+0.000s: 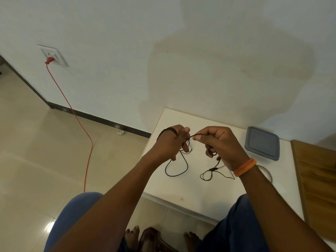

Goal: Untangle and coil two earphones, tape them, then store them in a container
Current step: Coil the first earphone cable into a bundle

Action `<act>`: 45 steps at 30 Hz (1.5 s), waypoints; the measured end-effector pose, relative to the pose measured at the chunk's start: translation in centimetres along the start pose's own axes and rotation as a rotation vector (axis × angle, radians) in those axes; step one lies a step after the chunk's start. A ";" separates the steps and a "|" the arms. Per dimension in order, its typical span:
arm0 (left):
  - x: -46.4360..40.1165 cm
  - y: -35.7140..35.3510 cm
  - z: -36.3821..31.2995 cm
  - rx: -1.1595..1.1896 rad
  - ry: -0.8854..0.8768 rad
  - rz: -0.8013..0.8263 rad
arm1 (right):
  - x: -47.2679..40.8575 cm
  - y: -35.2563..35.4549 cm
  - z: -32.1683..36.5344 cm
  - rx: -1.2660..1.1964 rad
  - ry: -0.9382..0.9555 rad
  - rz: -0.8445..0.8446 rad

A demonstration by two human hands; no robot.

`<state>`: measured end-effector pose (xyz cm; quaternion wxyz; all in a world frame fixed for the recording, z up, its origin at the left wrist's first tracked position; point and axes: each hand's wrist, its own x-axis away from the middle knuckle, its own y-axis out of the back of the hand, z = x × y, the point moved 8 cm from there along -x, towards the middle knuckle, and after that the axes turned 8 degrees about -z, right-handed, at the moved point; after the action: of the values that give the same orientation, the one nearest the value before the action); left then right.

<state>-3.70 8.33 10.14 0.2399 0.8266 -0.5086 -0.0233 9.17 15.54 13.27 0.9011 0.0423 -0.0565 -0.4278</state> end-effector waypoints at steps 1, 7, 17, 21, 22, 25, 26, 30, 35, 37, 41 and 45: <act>0.2 -0.4 0.0 0.004 -0.008 0.024 | 0.1 0.1 0.0 0.000 0.004 0.004; 1.3 -2.4 0.5 0.028 0.096 0.217 | -0.1 0.8 0.4 0.054 0.049 -0.016; 4.8 -6.4 1.0 -0.028 0.203 0.733 | 0.0 0.2 0.2 0.061 0.075 0.034; 6.6 -7.2 -0.2 0.060 0.179 0.964 | 0.0 0.0 0.0 0.055 0.064 0.037; 7.0 -7.3 -0.6 0.100 0.161 1.018 | 0.0 0.1 -0.1 0.039 0.052 0.020; 7.6 -7.1 -2.2 0.262 0.116 1.118 | -0.4 0.6 -0.8 -0.016 -0.031 -0.032; 7.5 -6.9 -2.6 0.306 0.105 1.123 | -0.4 0.7 -1.1 -0.033 -0.064 -0.039; 6.7 -5.3 -4.2 0.520 0.050 1.105 | -0.6 0.3 -1.9 -0.085 -0.134 -0.020; 4.9 -2.7 -5.8 0.976 0.042 0.980 | -0.1 -1.4 -1.8 -0.028 -0.103 0.149; 4.1 -1.9 -6.0 1.148 0.075 0.908 | 0.2 -2.5 -2.0 -0.018 -0.136 0.218; 2.7 -1.2 -5.4 1.201 0.094 0.676 | 0.4 -3.7 -2.3 -0.023 -0.144 0.217; 1.6 -0.8 -4.6 1.243 0.142 0.477 | 0.6 -4.3 -2.9 0.011 -0.162 0.203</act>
<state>-0.97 8.94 14.23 -0.2497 0.6755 -0.5790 0.3822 6.66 12.41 9.93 0.9320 0.0066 -0.1356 -0.3360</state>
